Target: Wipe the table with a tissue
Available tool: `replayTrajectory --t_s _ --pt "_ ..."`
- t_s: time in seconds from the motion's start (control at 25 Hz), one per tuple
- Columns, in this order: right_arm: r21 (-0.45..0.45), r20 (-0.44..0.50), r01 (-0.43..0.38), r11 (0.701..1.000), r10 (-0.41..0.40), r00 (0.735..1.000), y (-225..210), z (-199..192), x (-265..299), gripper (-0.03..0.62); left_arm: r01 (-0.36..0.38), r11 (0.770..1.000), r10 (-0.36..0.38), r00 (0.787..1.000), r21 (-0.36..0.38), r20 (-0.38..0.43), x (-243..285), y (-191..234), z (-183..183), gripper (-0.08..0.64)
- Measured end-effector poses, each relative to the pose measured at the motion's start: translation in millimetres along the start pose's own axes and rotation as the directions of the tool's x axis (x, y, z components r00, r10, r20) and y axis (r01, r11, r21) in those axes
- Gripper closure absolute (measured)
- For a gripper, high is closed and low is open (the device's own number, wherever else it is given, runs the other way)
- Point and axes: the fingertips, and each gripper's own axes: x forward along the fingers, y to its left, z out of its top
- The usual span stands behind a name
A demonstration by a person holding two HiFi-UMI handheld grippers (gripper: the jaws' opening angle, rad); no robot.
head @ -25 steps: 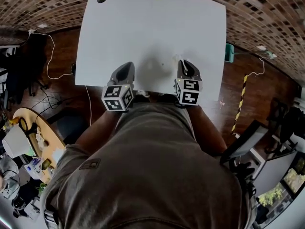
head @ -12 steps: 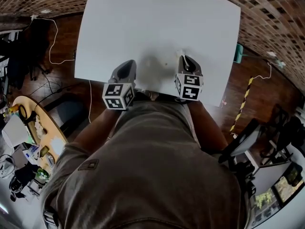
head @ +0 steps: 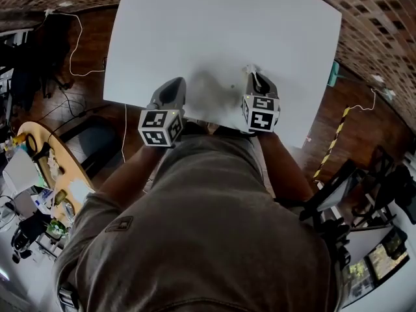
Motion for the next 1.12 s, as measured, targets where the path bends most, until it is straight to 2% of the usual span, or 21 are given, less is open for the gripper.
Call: replayTrajectory --t_s 1.12 --pt "-0.068 -0.035 -0.121 0.99 0.119 0.992 82 -29 -19 0.558 0.009 1.0 -0.01 1.0 0.011 0.022 -36 10 -13 0.558"
